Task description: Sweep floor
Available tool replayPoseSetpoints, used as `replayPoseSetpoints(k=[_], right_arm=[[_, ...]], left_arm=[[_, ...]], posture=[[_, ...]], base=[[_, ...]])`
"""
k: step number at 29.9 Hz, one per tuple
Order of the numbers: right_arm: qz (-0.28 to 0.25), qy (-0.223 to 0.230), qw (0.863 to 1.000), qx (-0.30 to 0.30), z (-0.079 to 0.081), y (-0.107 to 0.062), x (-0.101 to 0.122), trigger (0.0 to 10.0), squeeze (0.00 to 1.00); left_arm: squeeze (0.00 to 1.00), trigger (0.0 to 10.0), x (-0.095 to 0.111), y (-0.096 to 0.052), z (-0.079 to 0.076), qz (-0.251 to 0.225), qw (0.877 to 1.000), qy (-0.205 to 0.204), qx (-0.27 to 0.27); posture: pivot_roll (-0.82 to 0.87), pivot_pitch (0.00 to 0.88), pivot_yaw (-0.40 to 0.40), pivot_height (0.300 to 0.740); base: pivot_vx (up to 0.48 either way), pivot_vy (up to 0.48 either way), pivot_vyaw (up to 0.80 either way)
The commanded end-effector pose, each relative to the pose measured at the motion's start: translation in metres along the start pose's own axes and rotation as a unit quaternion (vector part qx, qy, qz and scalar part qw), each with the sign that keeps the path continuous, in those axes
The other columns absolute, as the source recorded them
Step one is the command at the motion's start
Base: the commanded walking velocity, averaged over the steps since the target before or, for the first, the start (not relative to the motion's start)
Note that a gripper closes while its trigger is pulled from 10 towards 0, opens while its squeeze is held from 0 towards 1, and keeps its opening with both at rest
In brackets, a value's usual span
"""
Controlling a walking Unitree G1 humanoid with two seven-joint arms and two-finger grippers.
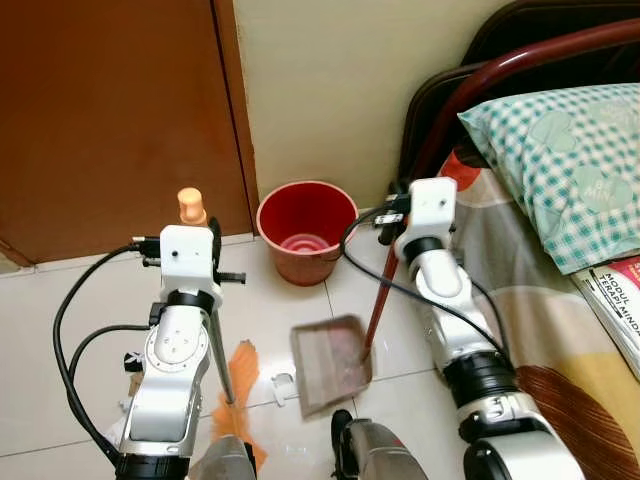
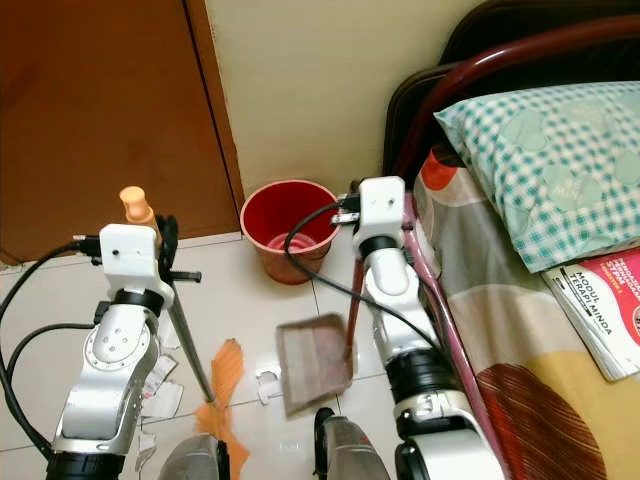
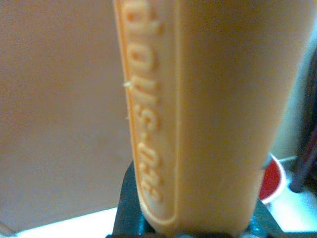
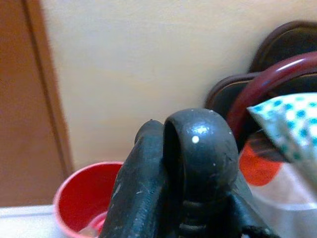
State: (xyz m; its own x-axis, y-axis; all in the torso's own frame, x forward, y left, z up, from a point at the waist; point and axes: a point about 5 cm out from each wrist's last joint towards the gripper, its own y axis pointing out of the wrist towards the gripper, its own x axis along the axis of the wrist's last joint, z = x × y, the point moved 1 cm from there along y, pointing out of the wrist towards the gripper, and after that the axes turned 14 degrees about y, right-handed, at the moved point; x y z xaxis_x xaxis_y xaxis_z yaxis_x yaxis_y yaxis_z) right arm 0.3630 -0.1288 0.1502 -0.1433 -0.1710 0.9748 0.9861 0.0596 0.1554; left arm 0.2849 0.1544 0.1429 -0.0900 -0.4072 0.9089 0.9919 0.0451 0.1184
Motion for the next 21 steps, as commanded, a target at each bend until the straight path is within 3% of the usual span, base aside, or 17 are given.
replayPoseSetpoints(k=[1, 10, 12, 21], right_arm=[[-0.011, -0.003, 1.0, -0.012, -0.007, 0.002, 0.005, 10.0, 0.0], [0.013, -0.016, 1.0, -0.015, -0.003, 0.001, -0.014, 10.0, 0.0], [0.03, -0.011, 0.999, -0.015, 0.006, 0.0, -0.026, 10.0, 0.0], [0.013, -0.052, 0.998, 0.02, 0.033, 0.006, -0.029, 10.0, 0.0]], left_arm=[[0.0, 10.0, 0.002, 0.001, 0.009, -0.011, 0.999, 0.033, 0.021], [0.0, 10.0, 0.004, 0.002, -0.012, -0.014, 0.999, -0.004, -0.029], [0.0, 10.0, 0.011, 0.003, -0.017, -0.026, 0.999, -0.006, -0.038], [0.0, 10.0, 0.014, -0.001, -0.017, -0.029, 0.999, -0.006, -0.044]], posture=[[0.07, 0.205, -0.038, 0.74], [0.08, 0.202, -0.044, 0.74], [0.1, 0.207, -0.048, 0.74], [0.13, 0.224, -0.046, 0.74]], base=[[0.0, 0.0, 0.0], [0.0, 0.0, 0.0], [0.0, 0.0, 0.0], [0.0, 0.0, 0.0]])
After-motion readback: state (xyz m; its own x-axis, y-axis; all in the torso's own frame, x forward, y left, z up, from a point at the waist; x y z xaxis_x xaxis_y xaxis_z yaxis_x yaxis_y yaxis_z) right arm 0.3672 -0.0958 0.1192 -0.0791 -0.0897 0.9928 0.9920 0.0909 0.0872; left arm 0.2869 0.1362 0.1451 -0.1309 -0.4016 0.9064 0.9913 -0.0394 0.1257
